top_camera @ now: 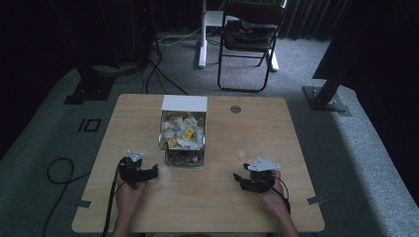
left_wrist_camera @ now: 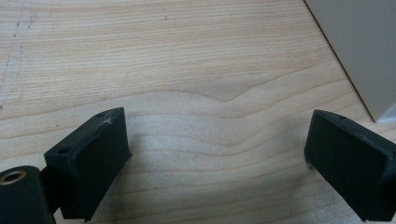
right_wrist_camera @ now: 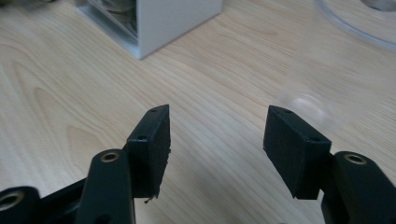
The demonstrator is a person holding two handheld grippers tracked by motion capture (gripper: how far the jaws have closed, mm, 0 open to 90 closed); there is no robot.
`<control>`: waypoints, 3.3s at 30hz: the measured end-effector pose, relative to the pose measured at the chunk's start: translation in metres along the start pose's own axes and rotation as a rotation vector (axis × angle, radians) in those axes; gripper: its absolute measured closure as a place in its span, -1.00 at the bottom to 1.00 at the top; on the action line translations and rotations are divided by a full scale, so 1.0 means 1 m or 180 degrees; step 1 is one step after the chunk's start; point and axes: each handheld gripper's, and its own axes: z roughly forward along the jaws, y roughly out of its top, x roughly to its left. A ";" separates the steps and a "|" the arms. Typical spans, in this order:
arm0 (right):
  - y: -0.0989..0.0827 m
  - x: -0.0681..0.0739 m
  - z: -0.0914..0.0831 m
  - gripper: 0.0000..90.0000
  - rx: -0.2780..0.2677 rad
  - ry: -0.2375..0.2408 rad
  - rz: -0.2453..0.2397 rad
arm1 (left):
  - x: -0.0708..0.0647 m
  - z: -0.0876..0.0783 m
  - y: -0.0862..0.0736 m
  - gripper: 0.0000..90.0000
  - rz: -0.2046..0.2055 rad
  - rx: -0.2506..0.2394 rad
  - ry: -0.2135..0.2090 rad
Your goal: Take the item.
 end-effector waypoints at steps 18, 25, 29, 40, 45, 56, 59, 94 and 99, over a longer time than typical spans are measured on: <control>0.021 0.029 0.014 -0.01 -0.0077 0.0240 -0.0210 | 0.000 -0.001 -0.001 -0.85 0.0001 0.0000 -0.0005; 0.031 0.041 0.021 0.03 -0.0092 0.0338 -0.0314 | 0.000 -0.001 -0.001 -0.85 0.0002 0.0000 -0.0004; 0.037 0.047 0.024 0.06 -0.0110 0.0383 -0.0361 | 0.000 -0.001 -0.001 -0.85 -0.0004 0.0000 -0.0007; 0.053 0.064 0.032 0.11 -0.0206 0.0497 -0.0460 | 0.000 -0.001 -0.001 -0.85 0.0001 0.0000 -0.0005; 0.060 0.070 0.035 0.15 -0.0242 0.0548 -0.0501 | -0.001 -0.001 -0.001 -0.85 0.0004 0.0001 -0.0012; 0.074 0.085 0.043 0.19 -0.0314 0.0636 -0.0617 | -0.001 -0.001 -0.001 -0.85 0.0001 -0.0004 -0.0010; 0.079 0.089 0.046 0.24 -0.0338 0.0655 -0.0648 | -0.001 -0.001 -0.001 -0.85 0.0001 -0.0001 -0.0013; 0.085 0.105 0.071 0.67 -0.0264 0.0736 -0.0938 | -0.001 -0.001 -0.001 -0.85 0.0006 -0.0004 -0.0012; 0.082 0.108 0.066 0.67 -0.0244 0.0784 -0.0978 | -0.001 -0.001 -0.001 -0.85 0.0004 -0.0003 -0.0010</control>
